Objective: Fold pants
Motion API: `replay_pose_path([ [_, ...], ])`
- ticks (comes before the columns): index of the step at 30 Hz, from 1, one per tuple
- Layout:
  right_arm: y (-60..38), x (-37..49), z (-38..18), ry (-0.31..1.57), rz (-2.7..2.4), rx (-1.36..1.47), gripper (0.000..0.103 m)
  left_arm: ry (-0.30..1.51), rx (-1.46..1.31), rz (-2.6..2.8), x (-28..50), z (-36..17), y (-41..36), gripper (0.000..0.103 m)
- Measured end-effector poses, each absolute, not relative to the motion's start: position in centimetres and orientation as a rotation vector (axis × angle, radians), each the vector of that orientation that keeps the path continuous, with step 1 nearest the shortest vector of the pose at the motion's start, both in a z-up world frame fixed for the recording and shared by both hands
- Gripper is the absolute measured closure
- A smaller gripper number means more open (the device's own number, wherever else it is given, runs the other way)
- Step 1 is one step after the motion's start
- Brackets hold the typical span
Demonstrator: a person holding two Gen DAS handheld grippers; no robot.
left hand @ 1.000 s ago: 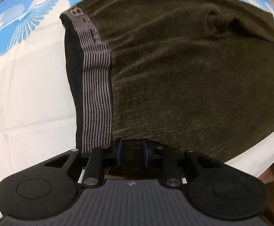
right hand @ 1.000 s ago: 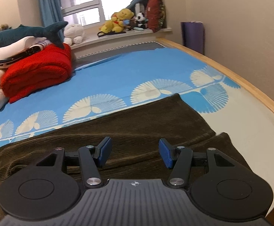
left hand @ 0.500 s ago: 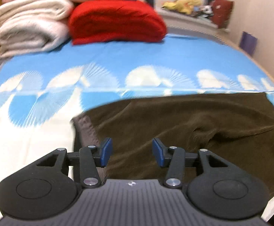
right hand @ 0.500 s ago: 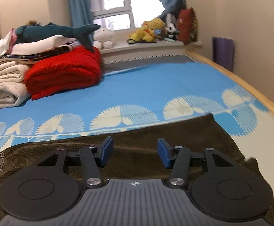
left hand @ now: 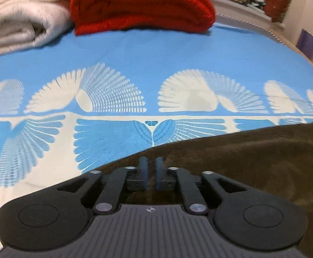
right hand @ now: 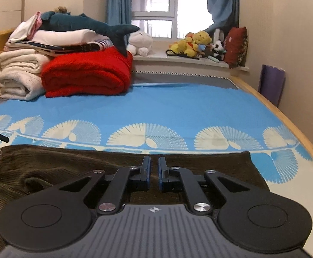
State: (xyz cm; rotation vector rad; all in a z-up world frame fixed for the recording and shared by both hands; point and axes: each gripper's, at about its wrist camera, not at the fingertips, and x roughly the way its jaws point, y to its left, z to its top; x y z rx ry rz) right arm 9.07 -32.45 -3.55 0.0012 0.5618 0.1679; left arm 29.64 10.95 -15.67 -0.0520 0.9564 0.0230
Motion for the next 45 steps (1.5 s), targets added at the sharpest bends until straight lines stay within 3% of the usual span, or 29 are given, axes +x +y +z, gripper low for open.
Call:
replay_pose_path([
  [2, -33.3, 9.3, -4.0, 0.581, 0.158, 0.011, 0.096, 0.961, -0.021, 0.038, 30.6, -16.7, 10.9, 0.036],
  [4, -33.9, 9.4, -4.4, 0.594, 0.139, 0.004, 0.096, 0.951, 0.016, 0.041, 31.6, -17.6, 10.7, 0.030],
  [9, -36.0, 9.7, -5.2, 0.614, 0.086, 0.035, 0.096, 1.049, 0.086, -0.002, 33.9, -19.9, 10.1, 0.025],
  [10, -36.3, 9.8, -5.4, 0.619, 0.081, 0.045, 0.096, 1.062, 0.095, -0.002, 34.1, -20.1, 10.0, 0.025],
  [12, -36.6, 9.9, -5.6, 0.631, 0.075, 0.054, 0.096, 1.073, 0.119, -0.041, 34.2, -19.9, 9.5, 0.046],
  [14, -36.5, 10.1, -5.8, 0.635, 0.074, 0.049, 0.096, 1.088, 0.164, -0.101, 33.9, -19.2, 8.2, 0.102],
  [19, -35.7, 10.5, -5.5, 0.625, 0.086, 0.028, 0.096, 1.005, 0.466, -0.134, 29.3, -15.5, 3.9, 0.101],
  [26, -34.3, 10.5, -5.1, 0.648, 0.047, 0.041, 0.096, 0.872, 0.403, -0.184, 14.6, -7.4, 1.0, 0.101],
  [31, -34.0, 9.2, -4.6, 0.653, 0.056, 0.103, 0.096, 0.900, 0.307, -0.276, 2.5, -9.2, -1.0, 0.099],
  [36, -33.6, 7.8, -4.6, 0.671, 0.053, 0.101, 0.096, 1.009, -0.142, -0.179, 0.0, -11.6, 3.6, 0.078],
  [38, -33.3, 7.5, -5.0, 0.691, 0.051, 0.080, 0.096, 1.031, -0.281, -0.179, 0.1, -12.1, 5.1, 0.052],
  [45, -32.8, 7.7, -5.4, 0.705, 0.041, 0.071, 0.096, 1.170, -0.529, -0.055, 3.1, -16.0, 8.5, 0.042],
])
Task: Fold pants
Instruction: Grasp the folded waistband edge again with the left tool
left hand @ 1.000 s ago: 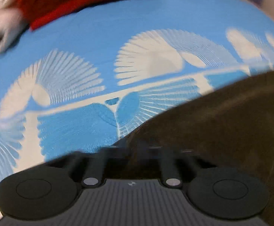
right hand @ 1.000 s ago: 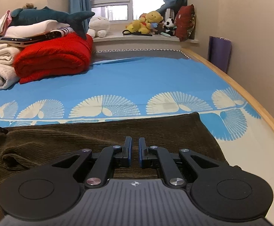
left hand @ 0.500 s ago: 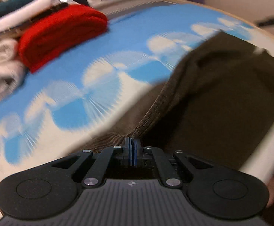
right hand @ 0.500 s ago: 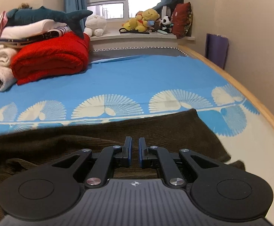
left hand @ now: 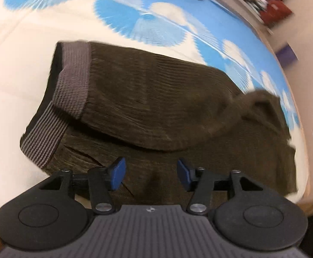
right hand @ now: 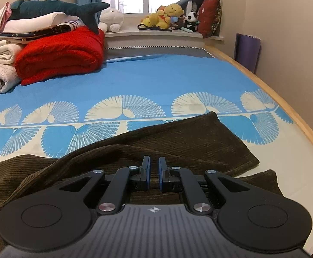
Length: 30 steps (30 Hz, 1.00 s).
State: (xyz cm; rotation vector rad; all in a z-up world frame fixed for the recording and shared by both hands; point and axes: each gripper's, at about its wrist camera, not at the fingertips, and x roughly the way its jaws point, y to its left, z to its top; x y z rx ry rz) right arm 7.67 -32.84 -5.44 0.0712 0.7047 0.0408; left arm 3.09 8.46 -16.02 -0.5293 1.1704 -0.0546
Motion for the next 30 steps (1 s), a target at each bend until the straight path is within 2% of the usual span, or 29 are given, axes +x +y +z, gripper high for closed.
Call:
replay_pose_path([
  [3, -33.1, 8.2, -5.4, 0.714, 0.053, 0.187, 0.094, 1.189, -0.605, 0.019, 4.5, -17.1, 9.5, 0.041],
  [5, -33.3, 8.8, -5.5, 0.725, 0.058, 0.268, 0.088, 1.181, -0.653, 0.065, 5.2, -17.3, 10.0, 0.035],
  [7, -33.4, 9.6, -5.6, 0.728, 0.047, 0.348, 0.066, 1.168, -0.678, 0.115, 5.9, -17.5, 10.5, 0.034],
  [9, -33.5, 10.8, -6.0, 0.733, 0.030, 0.426, 0.058, 1.173, -0.706, 0.156, 6.6, -17.8, 10.9, 0.034],
  [13, -33.4, 14.2, -7.9, 0.765, 0.003, 0.577, 0.056, 1.183, -0.730, 0.235, 7.6, -17.9, 11.8, 0.036],
  [15, -32.9, 16.5, -9.2, 0.791, -0.016, 0.606, 0.056, 1.191, -0.708, 0.262, 8.1, -17.6, 11.9, 0.043],
  [17, -32.3, 18.9, -10.8, 0.817, -0.042, 0.613, 0.056, 1.205, -0.655, 0.273, 8.4, -17.4, 11.6, 0.073],
  [19, -31.7, 21.1, -12.4, 0.847, -0.071, 0.605, 0.056, 1.213, -0.606, 0.278, 8.7, -17.2, 11.3, 0.084],
  [22, -31.1, 24.2, -15.0, 0.891, -0.096, 0.611, 0.053, 1.202, -0.528, 0.274, 9.4, -16.6, 10.2, 0.089],
  [28, -29.0, 27.9, -18.1, 0.932, -0.063, 0.602, 0.040, 1.205, -0.484, 0.263, 9.7, -16.2, 9.8, 0.089],
  [30, -28.4, 28.8, -18.9, 0.953, -0.061, 0.597, 0.038, 1.205, -0.493, 0.253, 9.5, -16.1, 10.0, 0.089],
])
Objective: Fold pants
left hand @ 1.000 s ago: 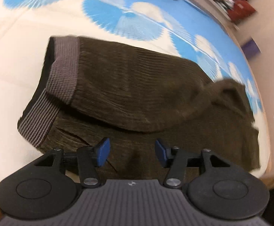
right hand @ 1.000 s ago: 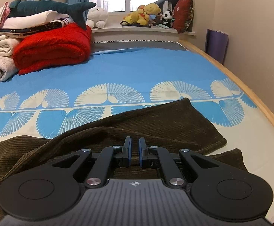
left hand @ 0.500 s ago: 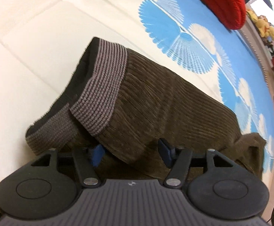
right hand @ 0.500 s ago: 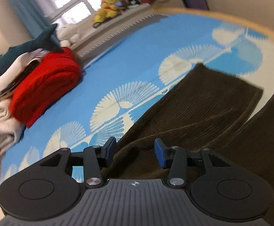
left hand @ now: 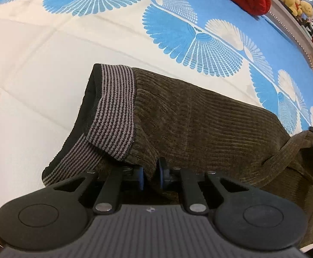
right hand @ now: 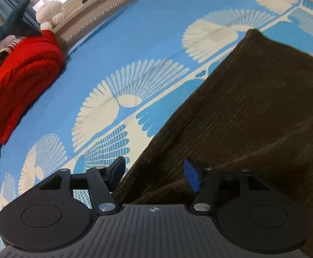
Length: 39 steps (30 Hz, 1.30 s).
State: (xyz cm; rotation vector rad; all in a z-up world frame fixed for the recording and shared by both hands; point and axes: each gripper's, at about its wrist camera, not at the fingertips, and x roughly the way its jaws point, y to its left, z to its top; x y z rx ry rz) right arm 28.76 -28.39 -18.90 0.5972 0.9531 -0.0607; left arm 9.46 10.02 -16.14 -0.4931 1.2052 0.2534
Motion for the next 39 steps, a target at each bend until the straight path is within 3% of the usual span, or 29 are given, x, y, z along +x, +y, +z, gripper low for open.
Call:
replay_pose_path([
  [3, -27.4, 29.7, -19.7, 0.977, -0.063, 0.539, 0.038, 1.196, -0.491, 0.238, 9.3, -15.8, 10.1, 0.089],
  [5, -27.0, 29.8, -19.8, 0.981, -0.065, 0.509, 0.045, 1.188, -0.486, 0.232, 9.2, -15.7, 10.2, 0.089],
  [6, -26.9, 29.8, -19.7, 0.985, -0.070, 0.490, 0.075, 1.185, -0.484, 0.231, 9.0, -15.5, 10.3, 0.089],
  [7, -26.9, 29.7, -19.6, 0.985, -0.063, 0.492, 0.095, 1.183, -0.482, 0.230, 8.9, -15.4, 10.4, 0.090],
  [15, -30.3, 23.9, -12.3, 0.846, -0.091, 0.552, 0.097, 1.100, -0.527, 0.192, 7.5, -13.8, 11.4, 0.097],
  [20, -35.4, 14.3, -8.4, 0.792, -0.090, 0.616, 0.097, 1.038, -0.556, 0.169, 5.3, -12.0, 12.5, 0.099],
  [25, -38.1, 6.3, -11.3, 0.980, -0.017, 0.609, 0.096, 1.065, -0.541, 0.213, 3.0, -12.1, 13.7, 0.099],
  [29, -38.9, 3.1, -14.9, 1.094, 0.035, 0.408, 0.096, 1.115, -0.574, 0.222, 2.3, -14.2, 14.3, 0.096],
  [32, -41.4, 0.9, -16.0, 0.997, -0.015, 0.409, 0.087, 1.104, -0.629, 0.255, 2.3, -15.7, 14.5, 0.084],
  [34, -43.4, 0.5, -16.1, 0.946, -0.043, 0.492, 0.074, 1.103, -0.654, 0.264, 2.7, -16.1, 14.2, 0.080],
  [35, -44.2, 0.7, -15.6, 0.904, -0.052, 0.524, 0.073, 1.097, -0.647, 0.269, 2.9, -16.0, 13.9, 0.071],
  [37, -44.7, 1.6, -14.5, 0.832, -0.058, 0.532, 0.062, 1.080, -0.628, 0.279, 3.3, -15.8, 13.3, 0.062],
  [39, -44.5, 3.1, -13.7, 0.776, -0.050, 0.487, 0.057, 1.093, -0.600, 0.294, 3.7, -16.2, 12.7, 0.061],
])
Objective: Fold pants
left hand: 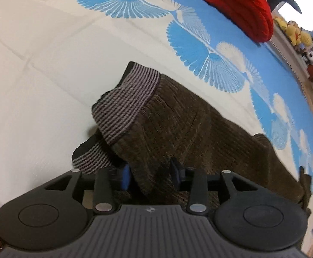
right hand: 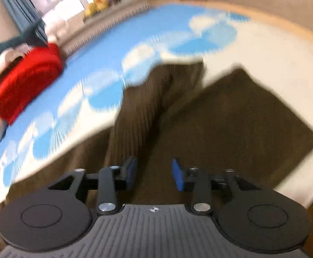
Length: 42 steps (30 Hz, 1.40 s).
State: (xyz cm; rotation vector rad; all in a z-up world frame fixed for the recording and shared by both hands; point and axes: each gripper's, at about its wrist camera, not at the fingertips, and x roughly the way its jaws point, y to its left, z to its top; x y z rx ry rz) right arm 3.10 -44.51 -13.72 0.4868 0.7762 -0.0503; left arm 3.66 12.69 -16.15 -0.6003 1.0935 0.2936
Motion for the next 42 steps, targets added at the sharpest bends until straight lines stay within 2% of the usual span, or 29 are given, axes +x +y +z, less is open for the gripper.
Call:
replay_pose_path([
  [6, -41.8, 9.7, -13.9, 0.784, -0.009, 0.341, 0.054, 1.116, -0.518, 0.300, 4.1, -17.3, 11.8, 0.062],
  [8, -39.5, 12.1, -14.4, 0.814, 0.006, 0.274, 0.054, 1.112, -0.511, 0.288, 4.3, -17.2, 12.0, 0.075],
  [13, -34.5, 15.7, -16.6, 0.934, -0.003, -0.005, 0.055, 1.111, -0.517, 0.283, 4.4, -17.2, 12.4, 0.084],
  [14, -33.8, 16.0, -17.1, 0.946, -0.018, -0.073, 0.058, 1.112, -0.513, 0.285, 4.5, -17.2, 12.4, 0.084],
  [16, -33.8, 15.8, -16.8, 0.927, -0.045, -0.116, 0.092, 1.110, -0.515, 0.287, 4.5, -17.1, 12.4, 0.086],
  [17, -34.7, 15.6, -16.1, 0.904, -0.059, -0.066, 0.096, 1.107, -0.520, 0.289, 4.5, -17.0, 12.4, 0.087],
  [21, -41.5, 9.0, -11.4, 0.655, -0.296, 0.283, 0.096, 1.082, -0.545, 0.284, 4.0, -16.3, 12.7, 0.089],
  [23, -44.7, 4.5, -11.7, 0.619, -0.396, 0.460, 0.096, 1.067, -0.543, 0.262, 3.7, -15.8, 12.4, 0.089],
  [27, -49.3, -0.9, -17.5, 0.799, -0.466, 0.788, 0.095, 1.085, -0.502, 0.255, 3.4, -15.6, 11.8, 0.089],
  [28, -50.2, -1.6, -18.6, 0.819, -0.457, 0.865, 0.091, 1.090, -0.500, 0.255, 3.3, -15.7, 11.8, 0.089],
  [30, -51.6, -2.9, -20.1, 0.854, -0.449, 0.917, 0.091, 1.088, -0.508, 0.258, 3.3, -15.8, 12.0, 0.088],
  [32, -53.1, -4.0, -20.1, 0.805, -0.456, 0.949, 0.089, 1.084, -0.555, 0.270, 3.2, -15.9, 12.4, 0.087],
  [33, -53.9, -4.1, -19.9, 0.781, -0.459, 0.950, 0.080, 1.081, -0.586, 0.277, 3.2, -16.0, 12.7, 0.086],
  [34, -54.5, -4.2, -19.8, 0.769, -0.469, 0.952, 0.065, 1.078, -0.616, 0.288, 3.2, -16.1, 13.0, 0.083],
  [36, -56.4, -3.8, -20.4, 0.761, -0.490, 0.997, 0.050, 1.078, -0.653, 0.307, 3.2, -16.4, 13.4, 0.083],
  [39, -58.0, -2.9, -21.4, 0.736, -0.527, 1.068, 0.050, 1.080, -0.677, 0.331, 3.1, -16.7, 13.7, 0.081],
  [41, -58.5, -2.1, -21.9, 0.737, -0.552, 1.078, 0.052, 1.080, -0.666, 0.351, 3.1, -16.8, 13.9, 0.075],
  [42, -58.5, -1.8, -22.0, 0.734, -0.568, 1.070, 0.058, 1.082, -0.661, 0.356, 3.1, -16.9, 14.0, 0.074],
])
